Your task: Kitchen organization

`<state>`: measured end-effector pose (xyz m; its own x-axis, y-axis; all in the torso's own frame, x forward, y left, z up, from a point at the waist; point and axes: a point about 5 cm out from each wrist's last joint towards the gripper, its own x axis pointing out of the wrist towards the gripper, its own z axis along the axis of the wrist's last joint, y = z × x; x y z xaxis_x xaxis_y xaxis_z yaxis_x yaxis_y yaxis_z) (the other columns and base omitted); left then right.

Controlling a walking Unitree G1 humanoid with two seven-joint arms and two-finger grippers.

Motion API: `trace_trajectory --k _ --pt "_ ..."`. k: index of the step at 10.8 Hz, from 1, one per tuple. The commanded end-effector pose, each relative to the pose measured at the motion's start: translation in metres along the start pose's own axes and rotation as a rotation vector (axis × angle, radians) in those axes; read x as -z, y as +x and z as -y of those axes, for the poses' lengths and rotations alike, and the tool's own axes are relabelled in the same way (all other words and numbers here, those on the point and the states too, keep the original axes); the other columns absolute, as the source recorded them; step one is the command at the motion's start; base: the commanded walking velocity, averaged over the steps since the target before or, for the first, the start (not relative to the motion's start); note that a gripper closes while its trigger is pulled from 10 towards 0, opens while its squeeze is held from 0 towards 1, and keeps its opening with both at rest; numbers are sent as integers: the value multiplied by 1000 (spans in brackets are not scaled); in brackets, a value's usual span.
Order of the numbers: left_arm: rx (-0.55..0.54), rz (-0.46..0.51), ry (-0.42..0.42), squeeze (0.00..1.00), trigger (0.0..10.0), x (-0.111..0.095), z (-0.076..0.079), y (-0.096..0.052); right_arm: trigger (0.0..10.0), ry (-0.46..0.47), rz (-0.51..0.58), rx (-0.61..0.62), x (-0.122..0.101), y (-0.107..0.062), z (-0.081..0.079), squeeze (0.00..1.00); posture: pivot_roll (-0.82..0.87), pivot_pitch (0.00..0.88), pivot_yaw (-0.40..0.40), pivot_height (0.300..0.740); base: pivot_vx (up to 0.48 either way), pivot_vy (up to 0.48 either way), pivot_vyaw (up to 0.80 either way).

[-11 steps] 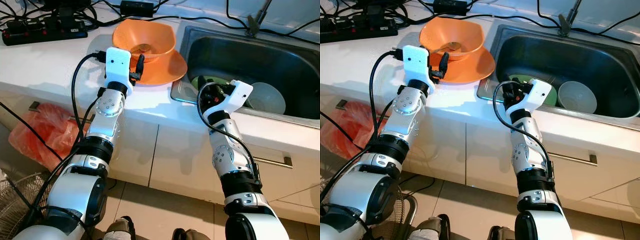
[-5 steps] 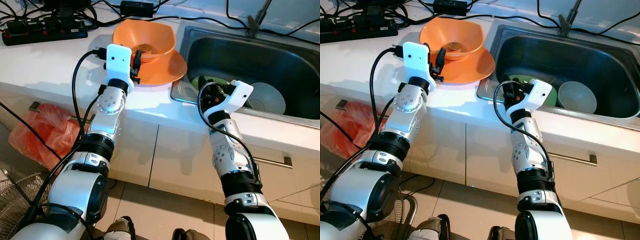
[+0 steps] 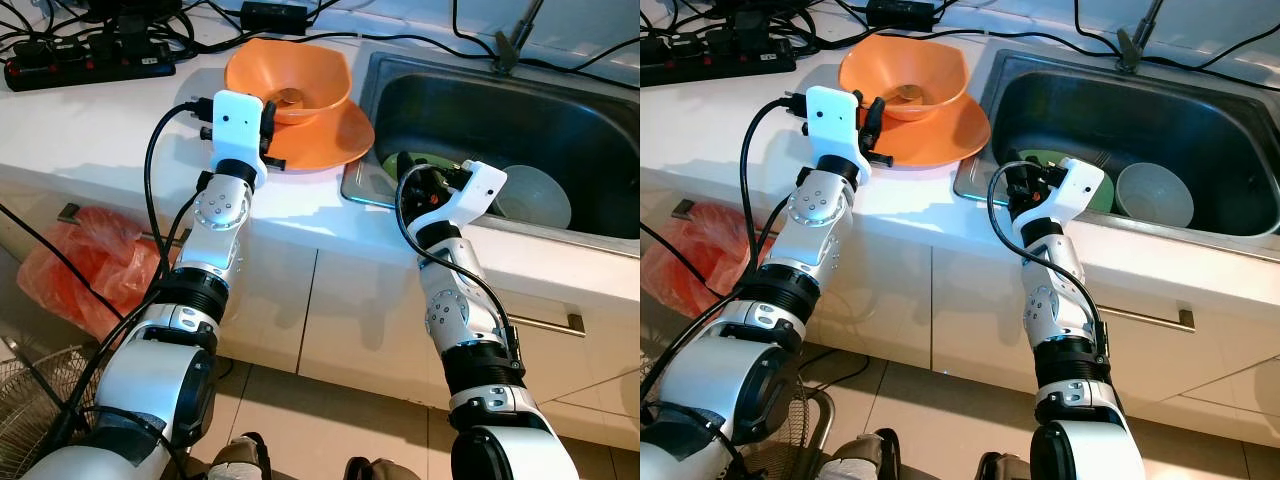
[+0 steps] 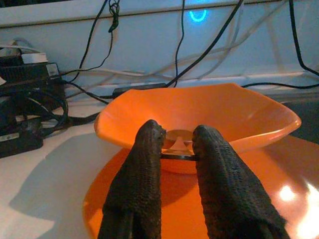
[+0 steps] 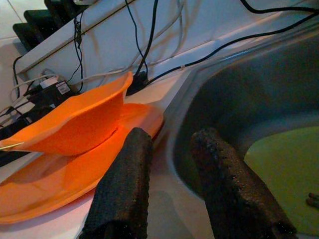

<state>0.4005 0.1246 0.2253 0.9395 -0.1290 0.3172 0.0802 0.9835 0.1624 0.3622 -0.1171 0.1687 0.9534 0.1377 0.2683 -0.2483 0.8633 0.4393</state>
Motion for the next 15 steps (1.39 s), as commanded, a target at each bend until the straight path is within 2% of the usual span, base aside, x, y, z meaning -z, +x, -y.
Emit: trace_trajectory --k 1,4,6,7,8,9,10,12,14,15 --pt "-2 14 0 0 0 -5 2 3 10000 6 -8 14 0 -2 4 0 46 108 -80 740 0 0 0" --pt "-6 17 2 0 0 -5 2 4 10000 8 -8 14 0 -1 4 0 47 106 -81 740 0 0 0" --pt "0 102 -16 0 0 -19 3 5 10000 9 -7 16 0 -2 4 0 49 108 -82 740 0 0 0" --pt "20 194 -30 0 0 -35 6 6 10000 9 -6 16 0 -2 4 0 50 110 -83 740 0 0 0" --pt "36 265 -30 0 3725 -48 9 5 10000 9 -5 17 0 -2 4 0 50 113 -83 740 0 0 0" --pt "47 308 -28 0 4980 -56 11 4 10000 9 -5 18 0 -1 4 0 49 114 -83 740 0 0 0" --pt "65 370 -21 0 10000 -69 15 3 10000 9 -5 19 0 -1 4 0 51 116 -84 740 0 0 0" --pt "144 434 -36 0 10000 -85 28 -2 10000 8 -3 19 -1 -1 5 0 51 115 -83 740 0 0 0" --pt "279 437 -68 0 10000 -88 49 -12 10000 28 11 38 -7 2 9 0 52 114 -83 740 0 0 0" --pt "306 427 -90 0 10000 -88 54 -16 10000 27 20 40 -10 4 10 0 53 114 -84 740 0 0 0"
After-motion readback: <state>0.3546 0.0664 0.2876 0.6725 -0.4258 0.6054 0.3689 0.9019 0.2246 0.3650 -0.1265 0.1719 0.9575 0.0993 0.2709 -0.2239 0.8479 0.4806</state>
